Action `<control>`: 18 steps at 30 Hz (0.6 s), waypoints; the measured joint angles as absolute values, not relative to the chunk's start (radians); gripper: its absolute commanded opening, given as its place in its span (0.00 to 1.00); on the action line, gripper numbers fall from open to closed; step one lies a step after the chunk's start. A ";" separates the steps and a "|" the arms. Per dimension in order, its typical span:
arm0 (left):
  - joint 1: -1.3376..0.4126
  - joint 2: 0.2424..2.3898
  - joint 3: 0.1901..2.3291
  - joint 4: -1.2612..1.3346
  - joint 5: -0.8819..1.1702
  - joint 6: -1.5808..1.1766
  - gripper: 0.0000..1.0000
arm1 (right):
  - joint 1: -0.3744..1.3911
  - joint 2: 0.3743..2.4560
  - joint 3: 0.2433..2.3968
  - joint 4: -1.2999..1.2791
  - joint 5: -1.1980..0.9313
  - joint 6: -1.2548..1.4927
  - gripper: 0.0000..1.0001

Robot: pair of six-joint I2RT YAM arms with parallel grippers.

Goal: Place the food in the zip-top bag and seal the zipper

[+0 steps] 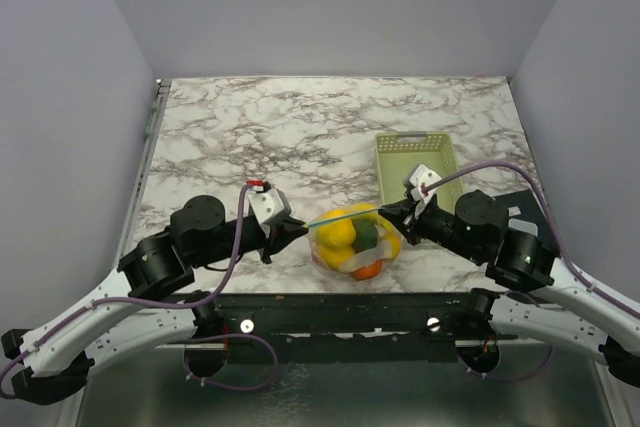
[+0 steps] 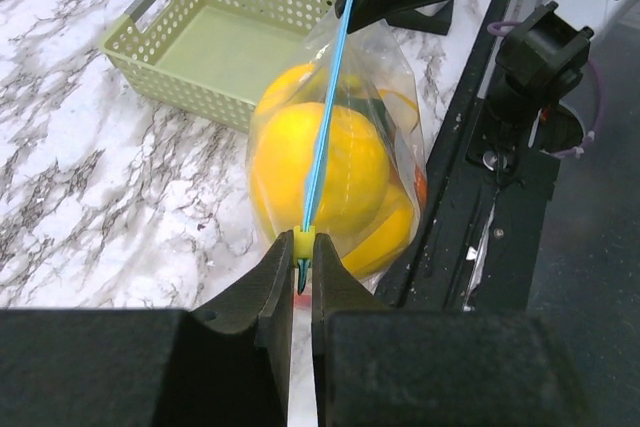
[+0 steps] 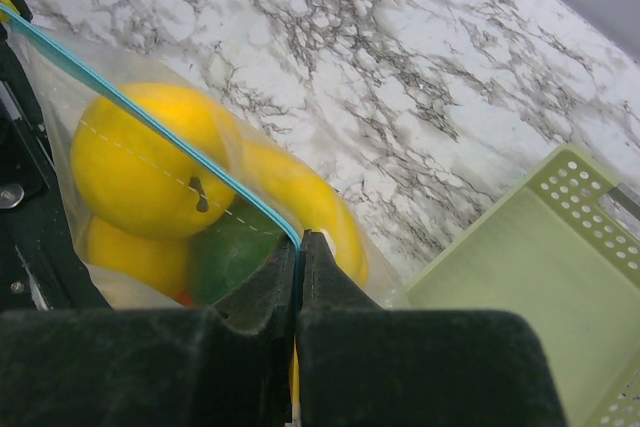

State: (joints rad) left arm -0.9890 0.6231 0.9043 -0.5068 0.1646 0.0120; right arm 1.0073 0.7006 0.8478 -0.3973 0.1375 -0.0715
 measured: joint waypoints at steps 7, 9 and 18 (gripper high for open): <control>-0.990 0.608 0.904 -0.503 0.094 0.007 0.36 | 0.995 0.682 0.845 -0.412 0.171 -0.079 0.01; -0.990 0.607 0.904 -0.503 0.072 0.008 0.41 | 0.994 0.682 0.845 -0.415 0.176 -0.080 0.01; -0.990 0.661 0.928 -0.489 0.014 0.027 0.49 | 0.994 0.717 0.853 -0.418 0.173 -0.091 0.01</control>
State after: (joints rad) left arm -0.9897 0.6605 0.9283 -0.4892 0.0135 0.0265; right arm 0.9936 0.7170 0.8528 -0.4183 0.1734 -0.0906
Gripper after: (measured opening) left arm 0.476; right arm 0.013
